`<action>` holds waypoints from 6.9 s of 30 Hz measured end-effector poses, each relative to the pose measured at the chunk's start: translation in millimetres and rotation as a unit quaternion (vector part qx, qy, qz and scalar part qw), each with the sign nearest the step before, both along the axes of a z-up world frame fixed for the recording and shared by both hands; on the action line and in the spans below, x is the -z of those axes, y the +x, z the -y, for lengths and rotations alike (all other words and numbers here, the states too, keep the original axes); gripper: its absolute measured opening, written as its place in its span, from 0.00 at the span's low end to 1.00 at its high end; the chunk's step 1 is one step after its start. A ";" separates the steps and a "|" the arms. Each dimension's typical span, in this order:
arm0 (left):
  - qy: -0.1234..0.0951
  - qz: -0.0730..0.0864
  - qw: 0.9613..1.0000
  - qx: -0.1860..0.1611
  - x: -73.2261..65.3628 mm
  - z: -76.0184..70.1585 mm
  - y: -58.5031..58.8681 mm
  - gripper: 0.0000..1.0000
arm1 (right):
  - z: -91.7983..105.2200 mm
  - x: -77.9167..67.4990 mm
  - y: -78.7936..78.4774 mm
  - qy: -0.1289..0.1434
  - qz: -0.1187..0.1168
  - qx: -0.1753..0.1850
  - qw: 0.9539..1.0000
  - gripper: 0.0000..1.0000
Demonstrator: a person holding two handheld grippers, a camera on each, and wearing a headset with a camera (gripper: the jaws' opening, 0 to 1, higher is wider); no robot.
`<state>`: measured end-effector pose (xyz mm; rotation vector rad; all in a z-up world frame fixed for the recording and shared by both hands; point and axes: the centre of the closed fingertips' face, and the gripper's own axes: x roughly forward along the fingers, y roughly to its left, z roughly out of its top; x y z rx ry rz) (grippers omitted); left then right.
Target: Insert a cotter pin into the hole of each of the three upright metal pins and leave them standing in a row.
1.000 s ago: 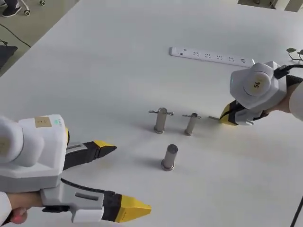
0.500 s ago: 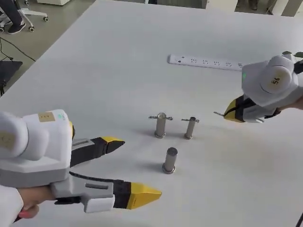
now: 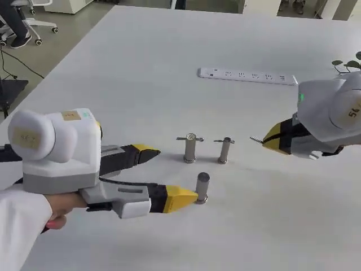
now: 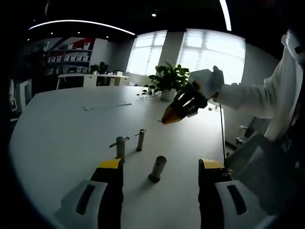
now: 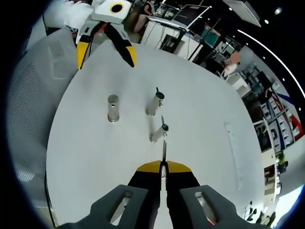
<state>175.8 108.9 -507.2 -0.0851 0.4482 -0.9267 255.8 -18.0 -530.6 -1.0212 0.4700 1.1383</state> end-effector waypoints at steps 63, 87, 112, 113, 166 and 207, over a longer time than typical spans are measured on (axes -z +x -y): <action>-0.124 -0.127 0.984 -0.006 -9.6 65.2 8.3 0.01 | -61.4 -28.2 -80.5 0.025 0.124 -0.084 0.988 0.00; -0.081 -0.146 0.986 0.009 0.0 63.1 0.9 0.00 | -64.0 -20.3 -86.7 0.019 0.114 -0.093 0.989 0.00; -0.025 -0.050 0.996 0.076 -9.6 48.3 -8.6 0.00 | -57.9 -24.2 -91.7 0.205 -0.110 0.027 0.972 0.23; -0.020 -0.045 0.995 0.083 -9.7 48.5 -10.5 0.00 | -58.1 -22.8 -94.9 0.207 -0.129 0.028 0.969 0.24; 0.063 0.033 0.978 0.198 16.7 49.8 -34.0 0.22 | -56.1 -11.0 -114.4 0.210 -0.196 0.014 0.958 0.00; 0.092 -0.021 0.994 0.057 83.1 43.1 16.9 0.21 | -45.4 30.0 -75.5 0.148 -0.223 0.036 0.963 0.00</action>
